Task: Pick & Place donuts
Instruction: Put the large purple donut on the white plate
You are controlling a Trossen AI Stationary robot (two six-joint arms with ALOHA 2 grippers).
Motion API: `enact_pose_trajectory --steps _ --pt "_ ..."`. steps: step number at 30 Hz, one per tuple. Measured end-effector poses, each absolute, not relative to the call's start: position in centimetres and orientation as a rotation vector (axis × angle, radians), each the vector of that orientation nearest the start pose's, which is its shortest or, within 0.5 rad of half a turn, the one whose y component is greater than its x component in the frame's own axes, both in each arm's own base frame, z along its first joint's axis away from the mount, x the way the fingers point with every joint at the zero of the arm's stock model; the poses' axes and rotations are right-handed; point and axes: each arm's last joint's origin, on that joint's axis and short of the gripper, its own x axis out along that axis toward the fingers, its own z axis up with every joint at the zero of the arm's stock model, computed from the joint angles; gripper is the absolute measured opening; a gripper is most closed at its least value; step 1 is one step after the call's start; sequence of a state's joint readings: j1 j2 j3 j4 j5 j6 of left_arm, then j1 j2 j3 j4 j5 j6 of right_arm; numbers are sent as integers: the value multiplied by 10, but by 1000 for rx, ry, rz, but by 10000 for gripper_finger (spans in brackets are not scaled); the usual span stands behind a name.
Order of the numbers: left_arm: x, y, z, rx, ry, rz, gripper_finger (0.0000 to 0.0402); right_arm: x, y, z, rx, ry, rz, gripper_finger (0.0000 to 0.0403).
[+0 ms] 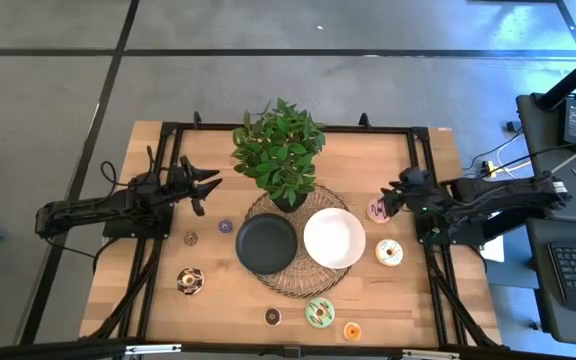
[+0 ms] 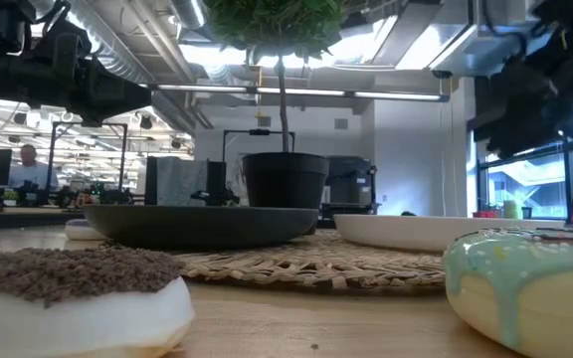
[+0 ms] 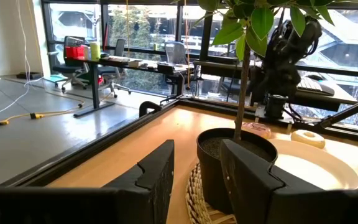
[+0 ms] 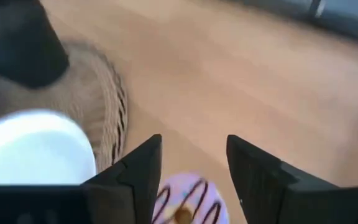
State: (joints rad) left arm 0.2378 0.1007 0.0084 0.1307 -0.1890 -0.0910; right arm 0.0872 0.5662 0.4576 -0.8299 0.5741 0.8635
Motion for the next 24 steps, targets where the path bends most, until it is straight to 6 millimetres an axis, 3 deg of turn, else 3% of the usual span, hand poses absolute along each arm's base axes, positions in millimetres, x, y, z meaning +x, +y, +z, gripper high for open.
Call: enact_pose_trajectory --steps 8,24 --pt "99 30 171 -89 -58 425 127 114 -14 185 602 899 -788 182" --pt "99 30 171 -89 -58 425 127 127 -22 163 657 1138 -835 182"
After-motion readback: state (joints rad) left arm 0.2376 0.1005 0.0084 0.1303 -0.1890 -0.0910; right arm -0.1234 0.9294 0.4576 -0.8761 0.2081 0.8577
